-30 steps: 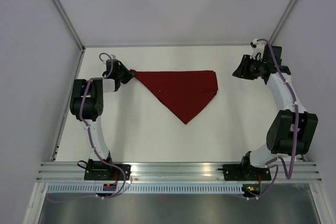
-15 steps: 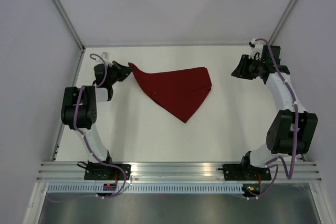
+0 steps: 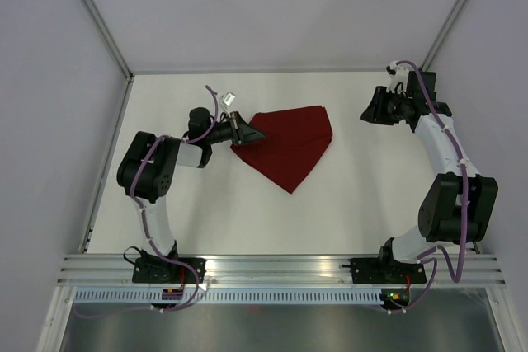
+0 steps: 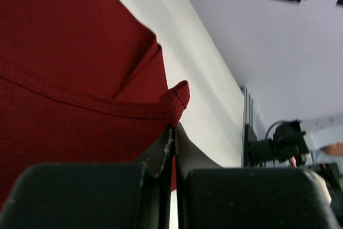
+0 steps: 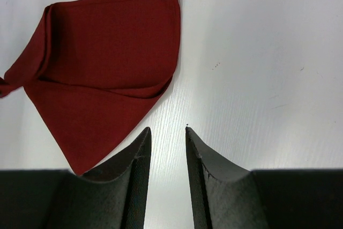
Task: Fold the napkin, place the utensils inside, and roll it up
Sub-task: Fold the napkin at the center of the board.
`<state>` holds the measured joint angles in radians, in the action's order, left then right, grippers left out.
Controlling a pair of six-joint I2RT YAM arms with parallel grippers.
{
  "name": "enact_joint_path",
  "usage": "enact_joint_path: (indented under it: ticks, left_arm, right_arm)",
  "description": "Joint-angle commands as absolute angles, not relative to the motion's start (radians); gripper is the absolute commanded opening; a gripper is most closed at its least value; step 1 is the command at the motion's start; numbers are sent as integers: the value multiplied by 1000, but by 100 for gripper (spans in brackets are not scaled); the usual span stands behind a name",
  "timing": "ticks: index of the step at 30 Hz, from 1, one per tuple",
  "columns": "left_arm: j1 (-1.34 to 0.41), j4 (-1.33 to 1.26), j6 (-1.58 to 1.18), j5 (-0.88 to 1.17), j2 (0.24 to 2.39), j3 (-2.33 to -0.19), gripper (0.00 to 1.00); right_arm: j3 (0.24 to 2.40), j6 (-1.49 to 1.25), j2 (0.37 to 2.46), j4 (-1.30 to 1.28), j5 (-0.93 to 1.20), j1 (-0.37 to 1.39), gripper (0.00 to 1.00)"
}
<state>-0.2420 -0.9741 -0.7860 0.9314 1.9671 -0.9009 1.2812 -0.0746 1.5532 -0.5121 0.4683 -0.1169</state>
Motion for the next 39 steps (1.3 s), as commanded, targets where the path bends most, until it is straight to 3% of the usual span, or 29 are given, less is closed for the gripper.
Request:
enact_joint_path:
  ticks: [1, 23, 39]
  left_arm:
    - [-294, -951, -656, 1019, 1971, -877, 3]
    - [-483, -572, -339, 884, 1904, -848, 3]
    - [-532, -468, -262, 854, 1858, -870, 4]
  right_arm:
    - [1272, -68, 1548, -500, 451, -109, 38]
    - [1269, -61, 1555, -495, 430, -87, 38]
    - [1270, -57, 1569, -494, 405, -66, 38]
